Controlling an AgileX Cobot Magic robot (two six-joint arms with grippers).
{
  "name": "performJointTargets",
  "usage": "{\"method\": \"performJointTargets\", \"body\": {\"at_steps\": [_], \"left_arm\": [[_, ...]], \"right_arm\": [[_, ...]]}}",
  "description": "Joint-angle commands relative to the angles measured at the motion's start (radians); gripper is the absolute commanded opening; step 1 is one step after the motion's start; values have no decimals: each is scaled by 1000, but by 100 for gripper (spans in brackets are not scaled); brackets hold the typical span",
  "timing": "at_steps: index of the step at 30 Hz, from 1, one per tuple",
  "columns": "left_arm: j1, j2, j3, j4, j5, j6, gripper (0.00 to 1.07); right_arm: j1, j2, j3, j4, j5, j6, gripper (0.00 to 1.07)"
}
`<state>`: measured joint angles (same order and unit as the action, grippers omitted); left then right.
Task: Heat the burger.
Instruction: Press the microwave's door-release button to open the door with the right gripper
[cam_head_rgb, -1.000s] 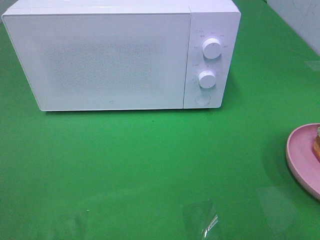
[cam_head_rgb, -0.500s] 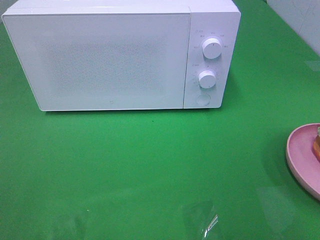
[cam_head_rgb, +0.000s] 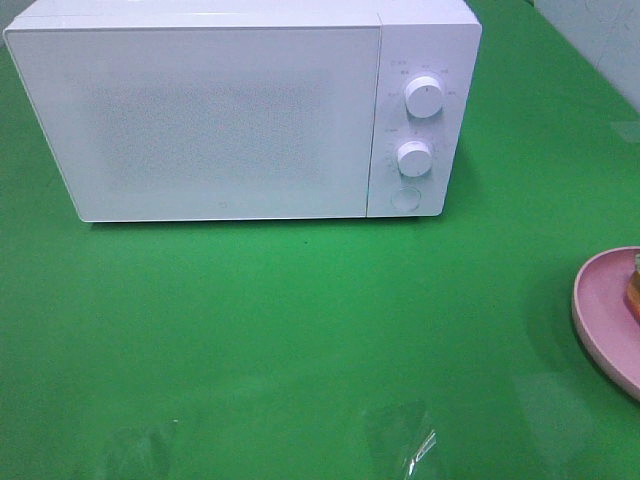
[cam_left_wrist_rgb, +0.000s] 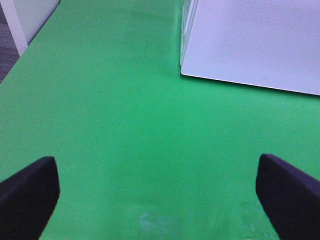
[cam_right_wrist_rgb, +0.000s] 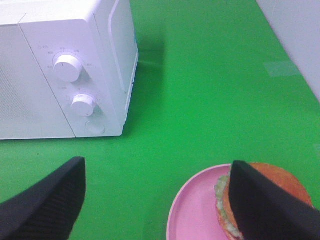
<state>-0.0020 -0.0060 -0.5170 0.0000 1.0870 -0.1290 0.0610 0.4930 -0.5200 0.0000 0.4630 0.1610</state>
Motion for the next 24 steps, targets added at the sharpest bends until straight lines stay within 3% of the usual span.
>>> {"method": "performJointTargets", "body": {"at_steps": [1, 12, 24], "left_arm": [[3, -21, -1, 7, -17, 3, 101], [3, -21, -1, 7, -17, 3, 101], [3, -21, -1, 7, -17, 3, 101]], "right_arm": [[1, 50, -6, -11, -77, -15, 76], [1, 270, 3, -11, -301, -15, 76], [1, 484, 153, -11, -845, -27, 76]]}}
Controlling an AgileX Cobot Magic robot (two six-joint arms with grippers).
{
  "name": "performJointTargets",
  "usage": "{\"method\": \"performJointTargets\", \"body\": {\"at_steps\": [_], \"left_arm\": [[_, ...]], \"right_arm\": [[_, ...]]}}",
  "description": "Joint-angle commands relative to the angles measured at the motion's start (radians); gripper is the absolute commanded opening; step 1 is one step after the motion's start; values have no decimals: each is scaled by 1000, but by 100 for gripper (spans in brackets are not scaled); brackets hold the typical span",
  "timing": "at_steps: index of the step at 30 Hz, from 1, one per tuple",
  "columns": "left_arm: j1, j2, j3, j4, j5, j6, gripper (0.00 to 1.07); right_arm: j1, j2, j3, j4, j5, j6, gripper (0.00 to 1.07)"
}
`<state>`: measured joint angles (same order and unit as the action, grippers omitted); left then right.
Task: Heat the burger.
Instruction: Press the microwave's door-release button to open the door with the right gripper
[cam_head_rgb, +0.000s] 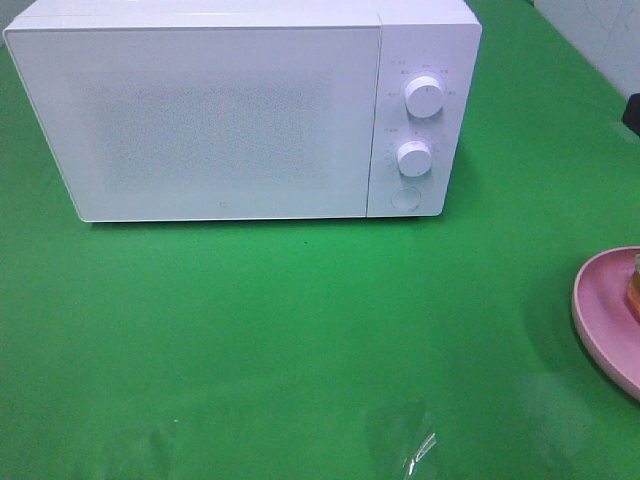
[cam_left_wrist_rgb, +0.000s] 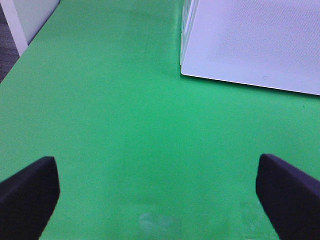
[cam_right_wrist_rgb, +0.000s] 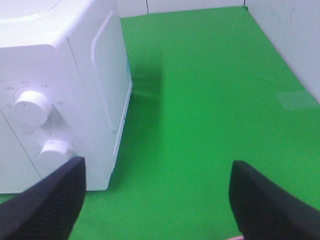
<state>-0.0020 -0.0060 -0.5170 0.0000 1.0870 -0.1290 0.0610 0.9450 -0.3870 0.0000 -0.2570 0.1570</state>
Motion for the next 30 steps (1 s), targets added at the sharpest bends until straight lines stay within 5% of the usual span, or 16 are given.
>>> {"method": "performJointTargets", "body": {"at_steps": [1, 8, 24, 30], "left_arm": [[3, -21, -1, 7, -17, 3, 101], [3, -21, -1, 7, -17, 3, 101], [3, -21, -1, 7, -17, 3, 101], [3, -21, -1, 7, -17, 3, 101]], "right_arm": [[1, 46, 27, -11, -155, -36, 76], [18, 131, 40, 38, -280, -107, 76], [345, 350, 40, 420, -542, -429, 76], [528, 456, 39, 663, -711, -531, 76]]}}
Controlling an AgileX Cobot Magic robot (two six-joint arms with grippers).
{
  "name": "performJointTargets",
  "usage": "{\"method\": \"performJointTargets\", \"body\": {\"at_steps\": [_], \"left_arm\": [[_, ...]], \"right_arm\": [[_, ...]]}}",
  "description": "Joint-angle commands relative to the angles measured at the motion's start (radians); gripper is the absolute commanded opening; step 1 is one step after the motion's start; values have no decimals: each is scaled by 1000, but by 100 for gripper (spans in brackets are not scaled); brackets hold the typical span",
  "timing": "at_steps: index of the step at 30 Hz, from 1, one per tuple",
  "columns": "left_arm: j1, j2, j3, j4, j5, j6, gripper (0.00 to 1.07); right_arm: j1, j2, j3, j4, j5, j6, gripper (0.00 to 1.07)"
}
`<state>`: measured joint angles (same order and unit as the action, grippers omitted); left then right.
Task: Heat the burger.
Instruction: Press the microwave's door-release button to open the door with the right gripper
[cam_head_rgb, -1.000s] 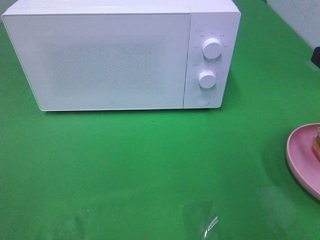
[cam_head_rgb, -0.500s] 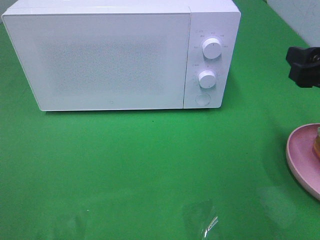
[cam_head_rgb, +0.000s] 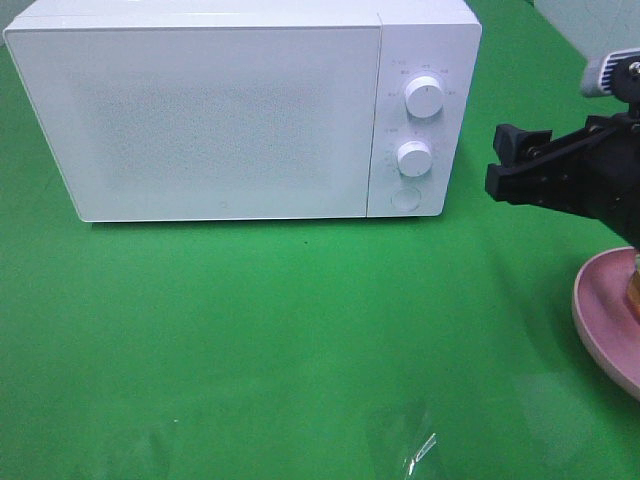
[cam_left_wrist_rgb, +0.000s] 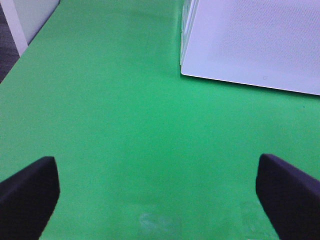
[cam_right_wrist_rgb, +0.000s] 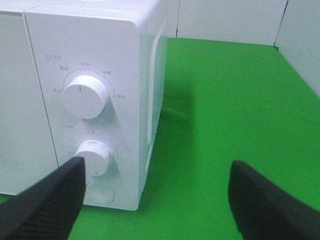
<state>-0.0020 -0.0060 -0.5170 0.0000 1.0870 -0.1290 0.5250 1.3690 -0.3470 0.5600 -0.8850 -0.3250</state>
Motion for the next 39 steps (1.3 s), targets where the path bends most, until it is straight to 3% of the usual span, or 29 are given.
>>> {"method": "performJointTargets", "body": {"at_steps": [1, 11, 18, 24, 26, 35, 36, 37, 39], "left_arm": [[3, -21, -1, 7, -17, 3, 101], [3, -21, -1, 7, -17, 3, 101], [3, -21, -1, 7, -17, 3, 101], [3, -21, -1, 7, -17, 3, 101], [3, -21, -1, 7, -17, 3, 101], [3, -21, -1, 7, -17, 3, 101], [3, -21, -1, 7, -17, 3, 101], [3, -21, -1, 7, -17, 3, 101], [3, -21, -1, 7, -17, 3, 101]], "right_arm": [[121, 61, -1, 170, -129, -55, 76], [286, 190, -21, 325, -219, -44, 76], [305, 260, -57, 331, -218, 6, 76], [305, 307, -60, 328, -210, 237, 75], [305, 336, -60, 328, -202, 449, 71], [305, 354, -60, 327, -195, 906, 53], [305, 354, -60, 327, -195, 1026, 45], [305, 354, -60, 327, -195, 1026, 45], [305, 354, -60, 326, -196, 1252, 26]]}}
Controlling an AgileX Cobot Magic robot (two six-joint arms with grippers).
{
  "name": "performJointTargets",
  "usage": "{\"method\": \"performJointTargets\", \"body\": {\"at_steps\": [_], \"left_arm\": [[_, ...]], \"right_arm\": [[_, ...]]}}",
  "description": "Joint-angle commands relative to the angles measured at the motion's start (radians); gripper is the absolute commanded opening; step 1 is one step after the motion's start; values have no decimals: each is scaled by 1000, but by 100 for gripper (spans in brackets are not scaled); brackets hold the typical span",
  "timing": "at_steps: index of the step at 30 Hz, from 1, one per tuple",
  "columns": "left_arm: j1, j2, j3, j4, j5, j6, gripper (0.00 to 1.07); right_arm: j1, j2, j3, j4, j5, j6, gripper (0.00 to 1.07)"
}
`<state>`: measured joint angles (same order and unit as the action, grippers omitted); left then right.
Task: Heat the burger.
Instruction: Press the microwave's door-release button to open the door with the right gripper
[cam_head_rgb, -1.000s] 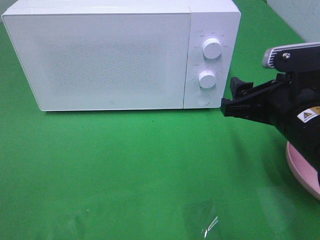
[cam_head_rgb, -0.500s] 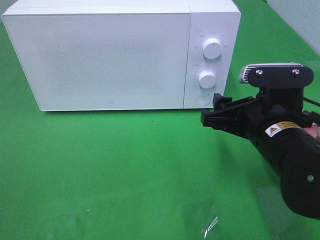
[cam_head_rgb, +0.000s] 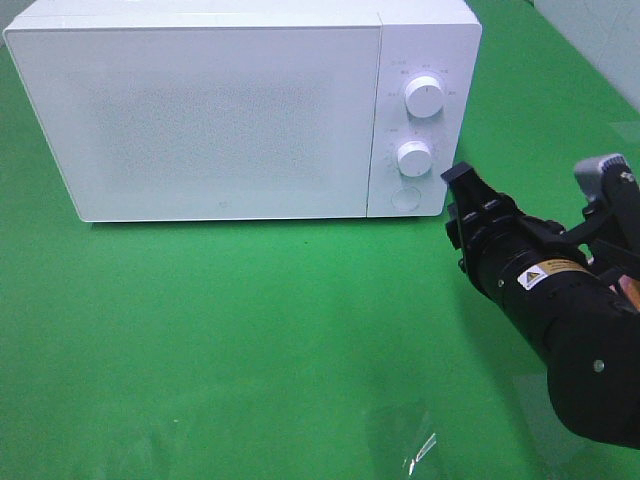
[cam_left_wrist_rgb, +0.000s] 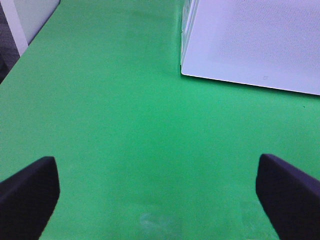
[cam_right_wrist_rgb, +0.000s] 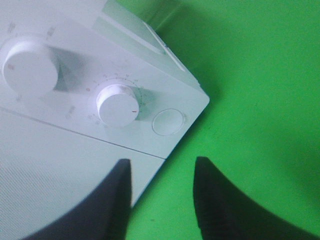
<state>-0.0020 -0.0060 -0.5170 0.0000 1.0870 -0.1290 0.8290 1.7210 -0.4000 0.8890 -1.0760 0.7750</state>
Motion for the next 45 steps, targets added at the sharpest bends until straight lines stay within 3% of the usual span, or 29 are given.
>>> {"method": "performJointTargets", "body": {"at_steps": [1, 2, 8, 19, 32, 45], "left_arm": [[3, -21, -1, 7, -17, 3, 101], [3, -21, -1, 7, -17, 3, 101], [3, -21, -1, 7, -17, 3, 101], [3, -21, -1, 7, -17, 3, 101], [3, -21, -1, 7, -17, 3, 101], [3, -21, -1, 7, -17, 3, 101]], "right_arm": [[1, 2, -7, -3, -5, 152, 26], [1, 2, -7, -7, -5, 256, 17], [1, 2, -7, -36, 16, 384, 0], [-4, 5, -7, -148, 70, 531, 0], [-133, 11, -30, -281, 103, 532, 0], [-213, 166, -135, -402, 123, 652, 0]]}}
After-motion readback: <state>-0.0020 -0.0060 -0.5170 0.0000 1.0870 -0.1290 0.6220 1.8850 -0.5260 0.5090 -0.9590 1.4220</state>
